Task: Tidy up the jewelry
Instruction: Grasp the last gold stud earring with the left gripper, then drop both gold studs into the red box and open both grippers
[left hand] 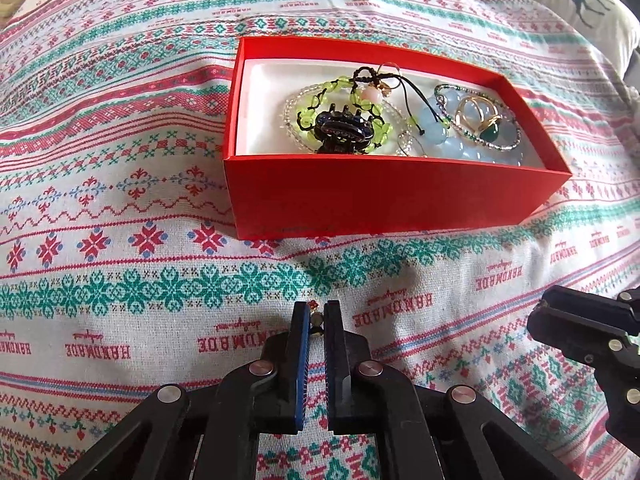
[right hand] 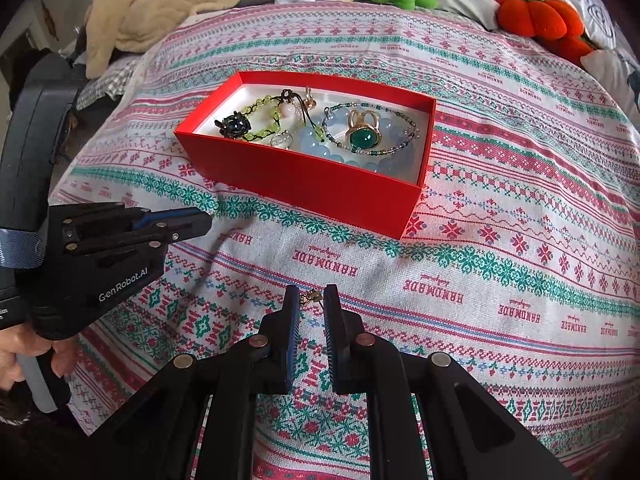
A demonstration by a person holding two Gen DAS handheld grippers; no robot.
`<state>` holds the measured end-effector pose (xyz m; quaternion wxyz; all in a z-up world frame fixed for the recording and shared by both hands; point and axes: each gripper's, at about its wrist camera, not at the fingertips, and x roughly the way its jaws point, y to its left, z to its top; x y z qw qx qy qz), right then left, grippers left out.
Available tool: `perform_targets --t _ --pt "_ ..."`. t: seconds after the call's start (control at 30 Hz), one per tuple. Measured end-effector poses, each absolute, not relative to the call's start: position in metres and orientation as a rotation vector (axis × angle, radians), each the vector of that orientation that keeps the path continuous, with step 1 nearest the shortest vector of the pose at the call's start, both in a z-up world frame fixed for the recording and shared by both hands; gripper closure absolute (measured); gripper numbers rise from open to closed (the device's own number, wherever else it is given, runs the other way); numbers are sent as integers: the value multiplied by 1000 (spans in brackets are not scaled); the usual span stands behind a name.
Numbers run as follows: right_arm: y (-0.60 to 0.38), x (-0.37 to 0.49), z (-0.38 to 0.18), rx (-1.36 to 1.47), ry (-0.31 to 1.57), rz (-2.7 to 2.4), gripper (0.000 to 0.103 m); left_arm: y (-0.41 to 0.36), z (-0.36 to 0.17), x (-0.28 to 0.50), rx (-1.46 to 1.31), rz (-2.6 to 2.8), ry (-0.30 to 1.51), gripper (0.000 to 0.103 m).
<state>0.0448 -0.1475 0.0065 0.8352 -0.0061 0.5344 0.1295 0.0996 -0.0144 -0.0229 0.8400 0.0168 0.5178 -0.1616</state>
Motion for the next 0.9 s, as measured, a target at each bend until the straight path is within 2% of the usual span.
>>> perform_targets --t 0.5,0.9 --pt "-168 61 45 110 1023 268 90 -12 34 94 -47 -404 987 102" --pt "-188 98 46 254 1015 260 90 -32 41 121 -112 -461 990 102"
